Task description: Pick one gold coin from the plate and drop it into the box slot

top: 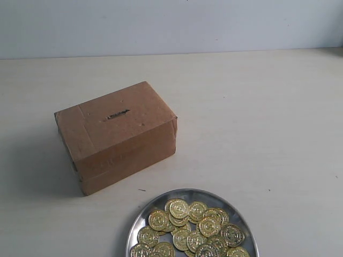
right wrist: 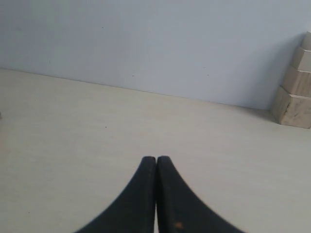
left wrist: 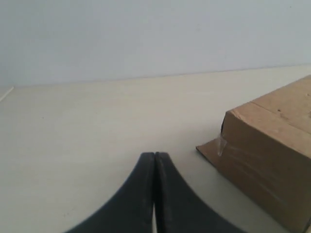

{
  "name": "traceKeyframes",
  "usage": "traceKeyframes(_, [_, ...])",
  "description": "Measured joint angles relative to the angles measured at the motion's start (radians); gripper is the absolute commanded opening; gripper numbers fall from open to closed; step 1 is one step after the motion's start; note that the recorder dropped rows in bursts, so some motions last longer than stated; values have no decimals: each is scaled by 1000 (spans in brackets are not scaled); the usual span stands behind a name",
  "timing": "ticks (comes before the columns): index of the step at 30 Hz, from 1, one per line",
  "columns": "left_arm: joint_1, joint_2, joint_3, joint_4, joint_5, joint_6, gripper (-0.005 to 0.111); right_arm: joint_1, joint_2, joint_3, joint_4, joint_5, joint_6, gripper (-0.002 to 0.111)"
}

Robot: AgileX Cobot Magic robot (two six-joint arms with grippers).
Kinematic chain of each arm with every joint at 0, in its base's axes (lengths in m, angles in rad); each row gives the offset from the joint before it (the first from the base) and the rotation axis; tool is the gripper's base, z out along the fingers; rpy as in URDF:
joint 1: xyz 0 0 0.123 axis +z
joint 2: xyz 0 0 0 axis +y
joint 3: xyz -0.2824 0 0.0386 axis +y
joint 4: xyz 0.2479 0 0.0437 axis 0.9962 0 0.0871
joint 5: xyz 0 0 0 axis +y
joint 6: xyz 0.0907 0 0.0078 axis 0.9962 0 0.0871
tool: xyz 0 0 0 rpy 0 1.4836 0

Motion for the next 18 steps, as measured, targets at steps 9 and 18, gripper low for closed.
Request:
traceKeyframes(9, [0, 0, 2, -5, 42, -23, 0, 0, 0, 0, 3, 2, 0, 0])
traceKeyframes(18, [0, 0, 2, -7, 43, -25, 0, 0, 0, 0, 16, 14, 20, 0])
